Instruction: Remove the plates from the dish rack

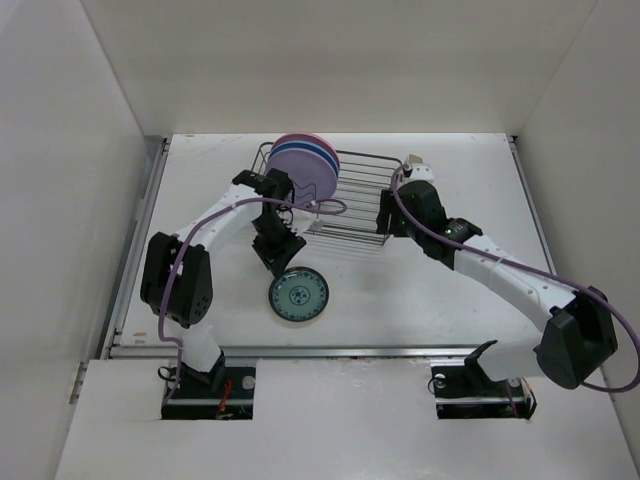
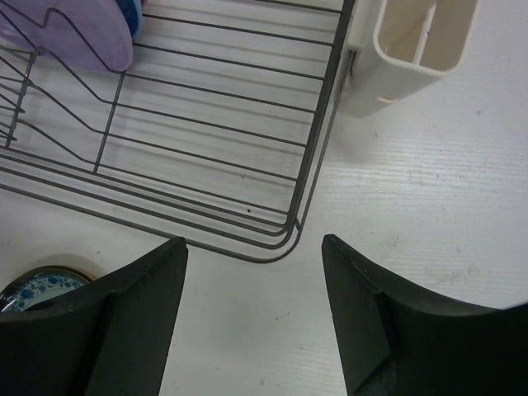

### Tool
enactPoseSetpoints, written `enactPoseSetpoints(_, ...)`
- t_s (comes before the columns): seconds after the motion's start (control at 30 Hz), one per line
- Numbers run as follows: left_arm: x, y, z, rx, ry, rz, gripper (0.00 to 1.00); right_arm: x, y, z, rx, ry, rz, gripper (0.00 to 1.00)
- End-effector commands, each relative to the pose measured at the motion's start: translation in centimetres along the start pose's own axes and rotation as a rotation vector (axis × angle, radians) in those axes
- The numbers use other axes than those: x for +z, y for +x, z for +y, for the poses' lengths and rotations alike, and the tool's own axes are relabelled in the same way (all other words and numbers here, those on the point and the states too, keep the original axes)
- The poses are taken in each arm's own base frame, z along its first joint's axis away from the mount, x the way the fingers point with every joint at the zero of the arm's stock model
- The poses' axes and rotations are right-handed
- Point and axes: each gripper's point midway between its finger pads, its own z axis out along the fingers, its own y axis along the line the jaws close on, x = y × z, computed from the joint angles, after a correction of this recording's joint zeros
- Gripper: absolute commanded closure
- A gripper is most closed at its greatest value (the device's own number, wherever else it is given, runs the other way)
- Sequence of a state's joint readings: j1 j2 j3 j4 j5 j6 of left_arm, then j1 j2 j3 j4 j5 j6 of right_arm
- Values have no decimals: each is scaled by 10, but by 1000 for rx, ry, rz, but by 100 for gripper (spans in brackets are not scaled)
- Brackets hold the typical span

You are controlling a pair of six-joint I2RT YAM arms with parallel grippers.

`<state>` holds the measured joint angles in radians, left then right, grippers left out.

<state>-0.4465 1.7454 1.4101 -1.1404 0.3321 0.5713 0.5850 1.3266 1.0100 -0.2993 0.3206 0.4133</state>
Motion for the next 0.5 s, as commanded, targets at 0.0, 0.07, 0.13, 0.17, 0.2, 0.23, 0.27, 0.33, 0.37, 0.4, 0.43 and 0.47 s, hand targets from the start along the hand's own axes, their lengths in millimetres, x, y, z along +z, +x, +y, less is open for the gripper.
enactPoseSetpoints(0.0,-41,-17,-15,8,32,-161,61,4,-42,26,-12,-68,-103,28)
enactPoseSetpoints(0.07,-58,-29,-1,-53,10,-259,61,10,-51,35,-45,-96,-118,29)
enactPoseSetpoints(0.13,-87,-42,19,-156,-49,-373,61,20,-61,53,-75,-149,-116,30)
enactPoseSetpoints(0.17,-98,-51,35,-196,-101,-429,61,23,-69,59,-97,-168,-131,30)
enactPoseSetpoints(0.2,-116,-58,47,-240,-143,-489,61,26,-75,67,-106,-193,-142,30)
enactPoseSetpoints(0.23,-119,-61,61,-342,-157,-513,61,35,-84,74,-117,-195,-149,32)
enactPoseSetpoints(0.27,-129,-58,82,-417,-198,-544,60,40,-90,80,-139,-209,-160,33)
enactPoseSetpoints(0.33,-141,-62,120,-502,-308,-573,60,58,-101,94,-161,-220,-166,34)
enactPoseSetpoints(0.37,-143,-61,133,-545,-347,-576,59,65,-106,98,-170,-220,-172,34)
enactPoseSetpoints(0.4,-146,-58,152,-570,-417,-571,59,72,-109,102,-179,-220,-174,36)
enactPoseSetpoints(0.43,-149,-62,162,-573,-445,-577,59,79,-111,107,-192,-229,-173,36)
enactPoseSetpoints(0.47,-138,-65,175,-585,-452,-550,59,93,-115,116,-193,-242,-174,37)
